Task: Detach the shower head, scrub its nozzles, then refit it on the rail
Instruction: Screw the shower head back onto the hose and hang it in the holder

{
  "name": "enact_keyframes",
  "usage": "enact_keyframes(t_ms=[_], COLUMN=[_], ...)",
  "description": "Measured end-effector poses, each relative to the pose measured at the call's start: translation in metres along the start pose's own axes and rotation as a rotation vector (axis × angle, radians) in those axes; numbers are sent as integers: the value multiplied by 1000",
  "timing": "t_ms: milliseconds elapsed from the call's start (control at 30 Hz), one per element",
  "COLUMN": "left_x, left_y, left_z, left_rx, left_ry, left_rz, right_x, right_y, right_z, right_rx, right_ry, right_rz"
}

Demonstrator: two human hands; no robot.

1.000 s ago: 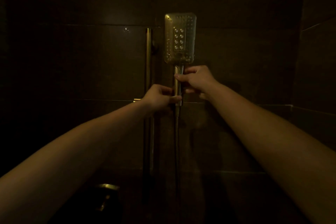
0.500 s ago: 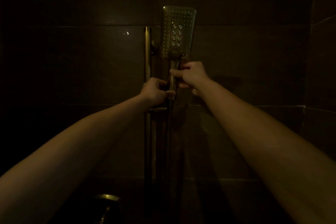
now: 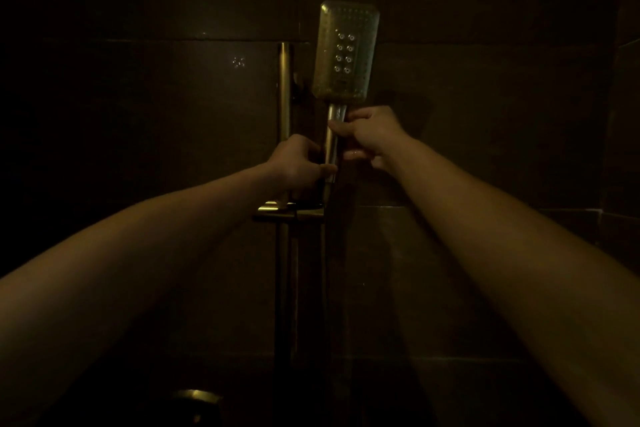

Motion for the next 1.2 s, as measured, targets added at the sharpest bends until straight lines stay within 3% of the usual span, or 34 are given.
enact_keyframes(t_ms=[367, 1000, 1200], left_x=[-3, -11, -9], left_y=[-7, -23, -26], left_z=[14, 7, 7], left_rx=[47, 153, 165], left_ry=[118, -20, -58], left_rz=[0, -124, -84], right_x=[-14, -16, -20], right_y=[7, -8, -5], right_z=[-21, -24, -9], right_rx=[-35, -92, -61], right_ry=[-25, 8, -256], right_rz=[38, 83, 81])
Point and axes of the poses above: each hand's wrist, its own y-axis towards the middle knuckle, its own x-axis out of the back of the hand, z = x × y, the point moved 2 cm from there along y, towards the middle knuckle, and after that the axes turned 11 degrees about y, right-handed, at the moved point
